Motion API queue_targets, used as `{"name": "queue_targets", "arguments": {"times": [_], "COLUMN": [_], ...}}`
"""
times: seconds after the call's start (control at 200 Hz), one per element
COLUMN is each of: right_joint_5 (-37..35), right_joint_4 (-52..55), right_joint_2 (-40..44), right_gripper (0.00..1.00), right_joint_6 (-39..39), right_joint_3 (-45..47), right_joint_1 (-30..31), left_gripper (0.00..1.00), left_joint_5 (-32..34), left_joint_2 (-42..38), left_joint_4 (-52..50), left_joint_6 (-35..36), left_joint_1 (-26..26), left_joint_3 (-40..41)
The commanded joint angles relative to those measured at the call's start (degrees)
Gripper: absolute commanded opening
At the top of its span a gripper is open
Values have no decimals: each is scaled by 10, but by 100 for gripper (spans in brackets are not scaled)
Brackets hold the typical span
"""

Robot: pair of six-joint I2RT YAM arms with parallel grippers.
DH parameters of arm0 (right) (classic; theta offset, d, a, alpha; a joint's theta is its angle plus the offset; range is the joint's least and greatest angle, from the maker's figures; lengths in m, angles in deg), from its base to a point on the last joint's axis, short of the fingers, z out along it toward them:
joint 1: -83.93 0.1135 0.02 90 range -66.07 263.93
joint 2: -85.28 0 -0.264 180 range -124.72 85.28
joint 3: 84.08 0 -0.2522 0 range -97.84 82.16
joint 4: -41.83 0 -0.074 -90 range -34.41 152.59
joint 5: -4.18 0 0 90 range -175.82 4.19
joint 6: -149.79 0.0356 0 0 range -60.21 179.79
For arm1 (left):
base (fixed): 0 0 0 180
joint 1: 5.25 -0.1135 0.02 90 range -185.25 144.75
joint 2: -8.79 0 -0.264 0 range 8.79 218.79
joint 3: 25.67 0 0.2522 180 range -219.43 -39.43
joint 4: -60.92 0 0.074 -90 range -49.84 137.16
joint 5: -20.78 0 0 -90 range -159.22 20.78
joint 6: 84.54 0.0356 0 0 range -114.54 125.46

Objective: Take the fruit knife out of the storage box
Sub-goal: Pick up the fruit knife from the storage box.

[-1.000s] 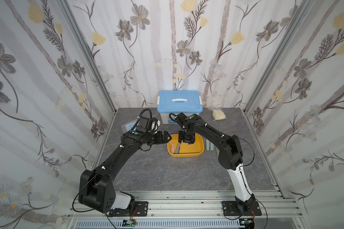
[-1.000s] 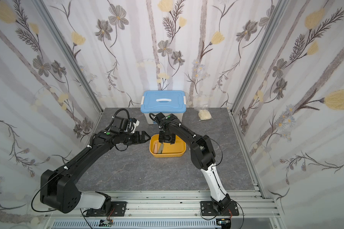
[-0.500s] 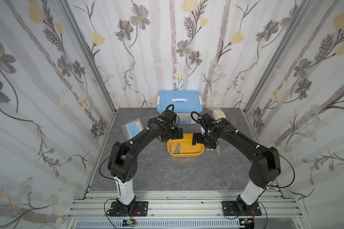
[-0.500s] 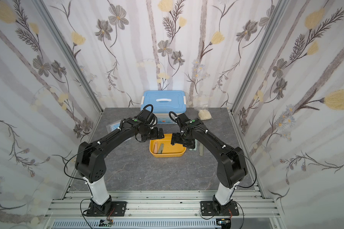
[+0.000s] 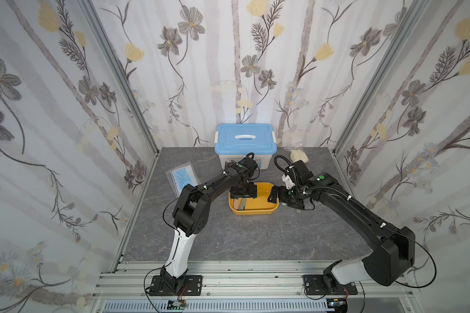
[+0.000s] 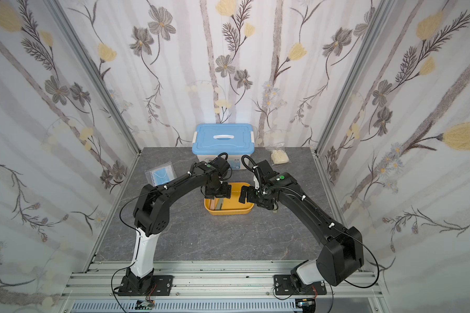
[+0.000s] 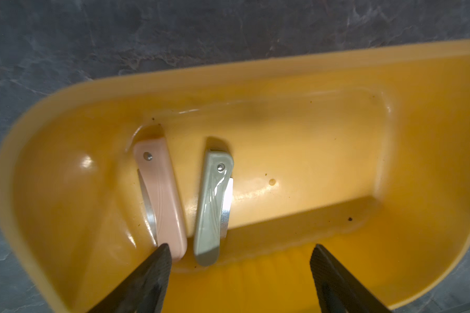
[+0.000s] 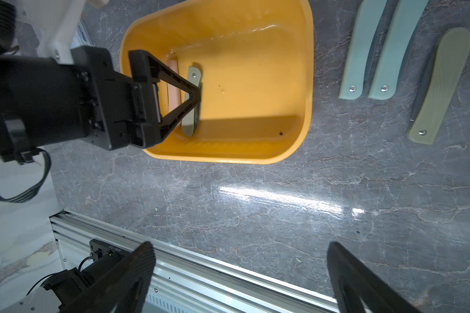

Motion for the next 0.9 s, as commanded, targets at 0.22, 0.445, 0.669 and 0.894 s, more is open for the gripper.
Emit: {"name": "queue_targets", "arguments": {"times": [0.22, 0.445, 0.669, 0.894], "right_joint_5": [-5, -10, -12, -12], "right_joint_4": [-24, -25, -26, -27], "right_joint_2": [20, 23, 25, 24], "right_gripper": [100, 100, 100, 100], "right_joint_6": [14, 15, 16, 16], "right_joint_3": [25, 30, 33, 37], "right_joint_1": [-8, -13, -16, -20], "left_gripper": [83, 83, 83, 83], "left_joint_5": [24, 11, 8, 13], "left_joint_2": [22, 35, 52, 70], "left_joint_4": [-22, -15, -11, -23], "left_joint_6": [14, 21, 29, 35], "left_joint_1": [2, 2, 3, 5], "left_joint_3": [-5, -4, -8, -31]}}
